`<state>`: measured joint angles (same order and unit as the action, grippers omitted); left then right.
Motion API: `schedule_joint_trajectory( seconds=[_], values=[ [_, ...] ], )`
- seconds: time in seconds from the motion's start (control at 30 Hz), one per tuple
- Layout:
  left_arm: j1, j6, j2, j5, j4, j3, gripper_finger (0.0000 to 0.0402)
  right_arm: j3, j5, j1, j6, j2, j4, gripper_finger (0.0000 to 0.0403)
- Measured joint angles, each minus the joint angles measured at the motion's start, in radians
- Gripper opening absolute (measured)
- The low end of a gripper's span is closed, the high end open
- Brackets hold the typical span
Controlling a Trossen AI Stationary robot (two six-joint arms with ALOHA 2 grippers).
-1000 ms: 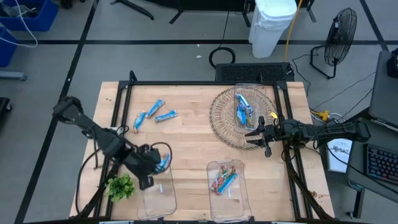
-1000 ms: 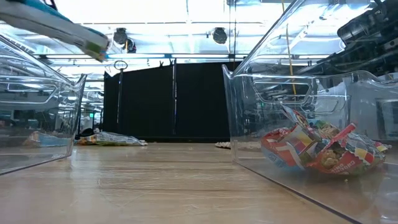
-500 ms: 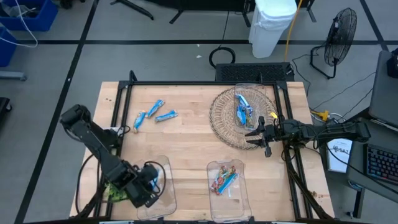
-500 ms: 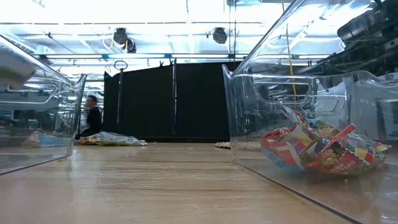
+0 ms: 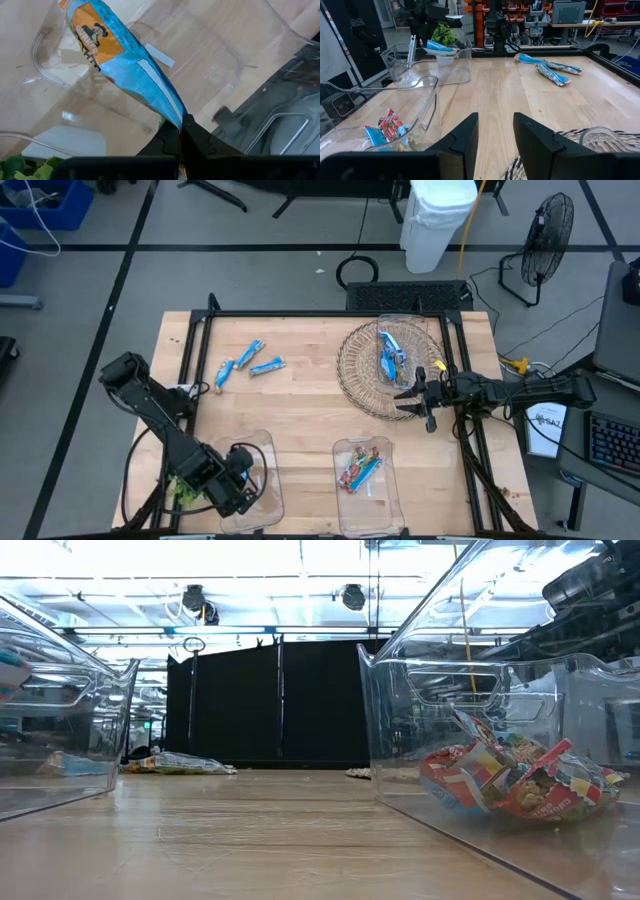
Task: Pick and place Granola Bars by type
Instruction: Put the orange granola bar into the bottom left transparent bin
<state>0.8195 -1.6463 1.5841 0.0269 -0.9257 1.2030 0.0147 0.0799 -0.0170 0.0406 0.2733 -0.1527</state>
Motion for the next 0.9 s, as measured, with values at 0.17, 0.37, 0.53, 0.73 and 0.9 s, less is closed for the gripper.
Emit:
schedule_joint_trajectory(
  seconds=[0.17, 0.37, 0.53, 0.73, 0.9],
  values=[
    [0.0, 0.002, 0.0, 0.006, -0.006, 0.0, 0.0011, 0.0, 0.0, 0.0, 0.0, 0.0, 0.0, 0.0114],
    [-0.002, 0.001, 0.0, 0.027, -0.006, 0.0, 0.0014, 0.0, 0.0, 0.0, 0.0, 0.0, 0.0, 0.0114],
    [-0.024, 0.001, 0.0, 0.041, -0.001, 0.0, 0.0052, 0.0, 0.0, 0.0, 0.0, 0.0, 0.0, 0.0114],
    [-0.041, 0.001, 0.0, 0.033, 0.004, 0.0, 0.0073, 0.0, 0.0, 0.0, 0.0, 0.0, 0.0, 0.0114],
    [-0.045, 0.08, -0.006, 0.036, 0.003, -0.001, 0.0075, 0.0, 0.0, 0.0, 0.0, 0.0, 0.0, 0.0114]
  ],
)
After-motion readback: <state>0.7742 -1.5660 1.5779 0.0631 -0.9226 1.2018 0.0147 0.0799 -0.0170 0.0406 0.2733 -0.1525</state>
